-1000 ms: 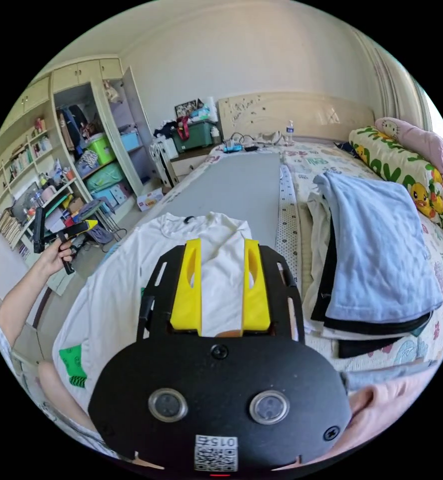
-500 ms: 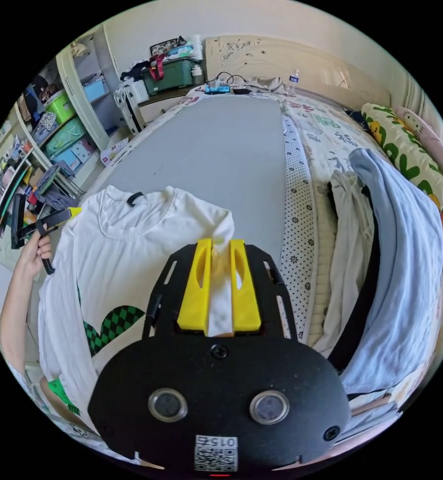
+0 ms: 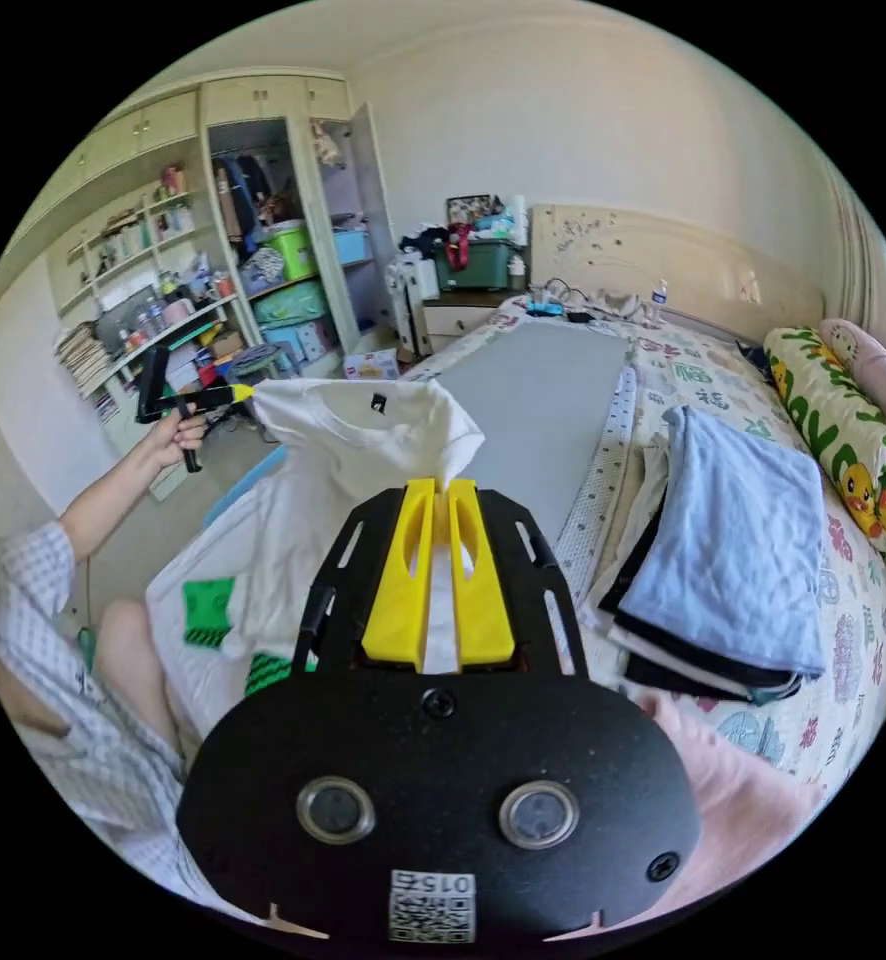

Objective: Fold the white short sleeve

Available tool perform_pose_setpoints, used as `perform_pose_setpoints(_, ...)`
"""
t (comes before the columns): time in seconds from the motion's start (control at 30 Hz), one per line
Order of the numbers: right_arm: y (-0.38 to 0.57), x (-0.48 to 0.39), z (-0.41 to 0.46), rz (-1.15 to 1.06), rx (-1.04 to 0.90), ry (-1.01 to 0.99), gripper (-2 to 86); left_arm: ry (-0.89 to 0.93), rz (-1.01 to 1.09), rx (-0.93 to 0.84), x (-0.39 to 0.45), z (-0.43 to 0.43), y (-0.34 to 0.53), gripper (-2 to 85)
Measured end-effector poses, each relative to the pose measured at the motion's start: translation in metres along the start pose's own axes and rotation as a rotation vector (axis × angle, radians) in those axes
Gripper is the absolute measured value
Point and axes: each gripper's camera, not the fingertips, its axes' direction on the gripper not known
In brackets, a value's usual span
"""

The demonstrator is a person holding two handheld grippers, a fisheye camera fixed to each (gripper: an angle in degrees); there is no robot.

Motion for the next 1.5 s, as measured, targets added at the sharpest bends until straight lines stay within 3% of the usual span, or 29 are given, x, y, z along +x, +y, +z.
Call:
perform_pose_setpoints(0.1,0.091,-0.034,-0.058,-0.027,-0.053,-0.142,1.9,0.12,0.024,-0.018,0.041,-0.064,0.084,-0.4)
perform_pose_setpoints(0.2,0.173,-0.054,-0.06,-0.017,-0.251,-0.246,2.1,0.231,0.003,-0.181,0.063,-0.088,0.17,-0.2)
perform_pose_setpoints(0.27,0.213,-0.062,-0.053,0.001,-0.381,-0.219,2.4,0.15,-0.049,-0.317,0.074,-0.093,0.219,0.0)
perform_pose_setpoints(0.4,0.224,-0.072,-0.083,0.007,-0.324,-0.163,4.6,0.101,-0.107,-0.252,0.091,-0.128,0.243,3.4)
perform_pose_setpoints(0.5,0.214,-0.096,-0.109,-0.053,-0.217,-0.166,7.5,0.027,-0.015,-0.229,0.129,-0.143,0.24,5.4)
perform_pose_setpoints(0.6,0.206,-0.134,-0.099,-0.166,-0.276,-0.16,10.0,-0.133,0.157,-0.374,0.174,-0.127,0.238,7.2)
perform_pose_setpoints(0.7,0.202,-0.136,-0.088,-0.061,-0.307,-0.096,10.1,-0.213,0.16,-0.467,0.189,-0.117,0.233,8.3)
perform_pose_setpoints(0.8,0.206,-0.098,-0.107,0.143,-0.225,-0.255,10.1,-0.199,0.027,-0.35,0.179,-0.133,0.228,10.1)
perform_pose_setpoints(0.97,0.243,-0.02,-0.139,0.479,-0.069,-0.195,13.0,-0.091,-0.427,-0.111,0.109,-0.152,0.262,12.7)
perform_pose_setpoints(1.07,0.258,0.005,-0.141,0.558,-0.076,-0.238,12.5,-0.035,-0.533,-0.055,0.091,-0.153,0.277,12.2)
perform_pose_setpoints(1.3,0.258,0.019,-0.155,0.581,-0.063,-0.254,10.6,0.056,-0.603,-0.005,0.074,-0.155,0.278,7.9)
perform_pose_setpoints(1.5,0.246,0.031,-0.178,0.564,-0.068,-0.284,3.1,0.08,-0.615,-0.031,0.068,-0.16,0.27,2.2)
